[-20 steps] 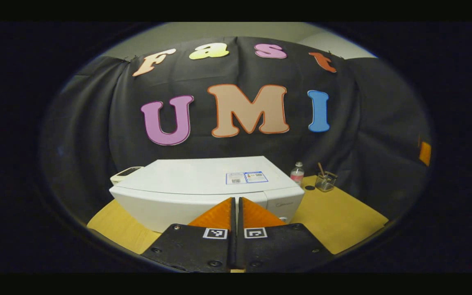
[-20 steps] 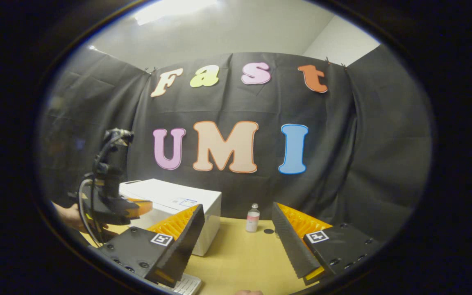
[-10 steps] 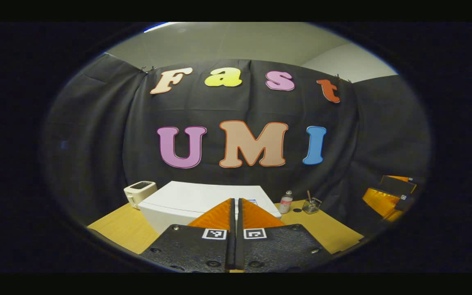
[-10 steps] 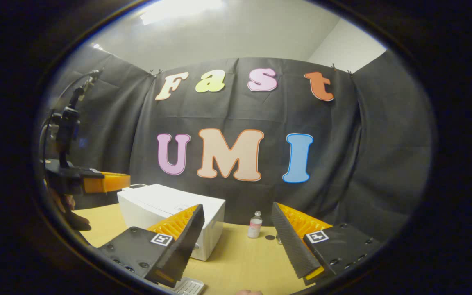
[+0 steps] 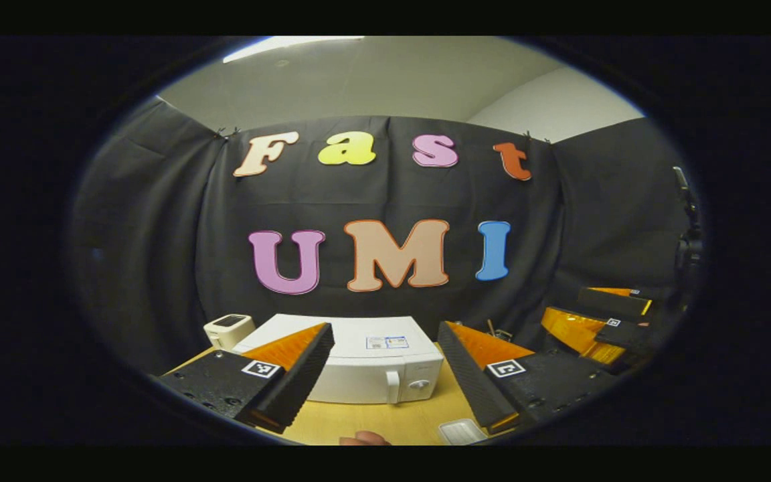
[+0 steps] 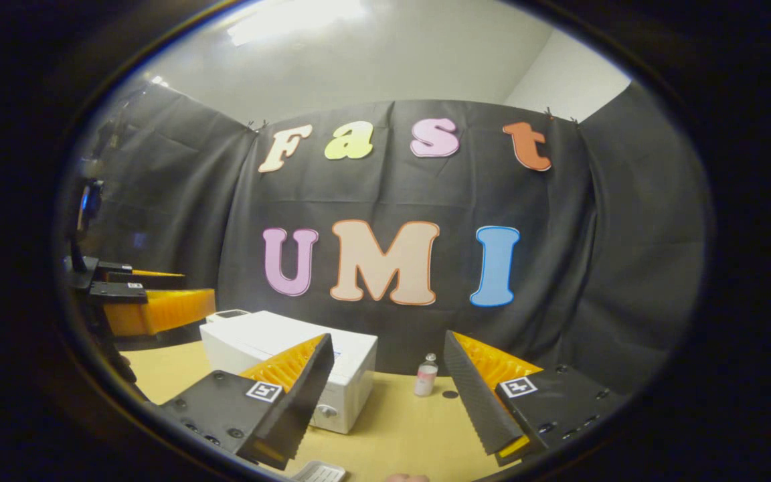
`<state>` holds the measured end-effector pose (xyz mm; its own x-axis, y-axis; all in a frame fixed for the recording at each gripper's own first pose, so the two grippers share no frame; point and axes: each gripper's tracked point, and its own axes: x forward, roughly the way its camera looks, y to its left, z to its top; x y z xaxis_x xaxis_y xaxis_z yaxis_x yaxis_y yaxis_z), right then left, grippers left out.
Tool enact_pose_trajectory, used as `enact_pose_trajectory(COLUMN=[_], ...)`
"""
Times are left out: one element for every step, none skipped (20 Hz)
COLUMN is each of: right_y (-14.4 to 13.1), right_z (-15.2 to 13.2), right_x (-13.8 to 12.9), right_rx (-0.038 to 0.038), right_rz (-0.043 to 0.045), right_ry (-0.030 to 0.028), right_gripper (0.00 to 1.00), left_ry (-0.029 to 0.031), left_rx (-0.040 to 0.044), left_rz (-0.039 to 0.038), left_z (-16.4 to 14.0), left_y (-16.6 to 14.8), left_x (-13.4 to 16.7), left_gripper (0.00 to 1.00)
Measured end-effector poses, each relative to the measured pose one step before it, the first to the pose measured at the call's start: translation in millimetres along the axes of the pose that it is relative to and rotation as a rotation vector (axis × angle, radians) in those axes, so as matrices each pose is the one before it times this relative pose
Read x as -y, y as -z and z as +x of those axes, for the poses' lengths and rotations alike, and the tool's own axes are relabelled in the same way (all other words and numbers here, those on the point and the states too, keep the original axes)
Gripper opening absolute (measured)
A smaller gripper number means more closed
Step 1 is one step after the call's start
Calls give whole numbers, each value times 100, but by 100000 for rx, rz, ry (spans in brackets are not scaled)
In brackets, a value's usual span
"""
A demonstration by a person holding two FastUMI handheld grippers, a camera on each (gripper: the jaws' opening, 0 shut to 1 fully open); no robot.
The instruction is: Open the microwave oven with the left hand, put the food in, and close the microwave oven.
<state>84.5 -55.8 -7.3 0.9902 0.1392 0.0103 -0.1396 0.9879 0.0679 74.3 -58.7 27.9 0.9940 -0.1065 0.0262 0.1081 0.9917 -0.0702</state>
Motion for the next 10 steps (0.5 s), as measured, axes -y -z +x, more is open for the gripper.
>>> enact_pose_trajectory(right_y=[-27, -90, -99, -222, -133, -112, 35, -129, -139, -188], right_z=[-86, -89, -109, -150, -190, -72, -163, -100, -128, -92], right_x=[-22, -42, -161, -35, 36, -35, -57, 26, -72, -90], right_rx=[124, 22, 382, 425, 463, -89, 84, 288, 363, 239], right_rz=[291, 184, 176, -24, -108, -190, -131, -36, 40, -19], right_ry=[-234, -238, -318, -158, -144, -207, -178, -117, -301, 64], right_gripper=[95, 95, 95, 95, 95, 95, 95, 95, 95, 95], left_ry=[-126, -570, -583, -574, -362, -481, -365, -522, -485, -248], left_rx=[-201, -339, -224, 403, 347, 261, -100, 31, -241, 35], left_rz=[-908, -160, 172, -119, -272, -248, -13, -25, 129, -101], left_z=[-171, -183, -112, -155, -183, -194, -105, -35, -229, -150], left_y=[90, 60, -45, -109, -118, -103, 133, -10, 136, -14], left_x=[107, -109, -160, -186, -3, -105, -119, -149, -133, -60], left_gripper=[94, 94, 96, 96, 96, 96, 93, 94, 96, 96])
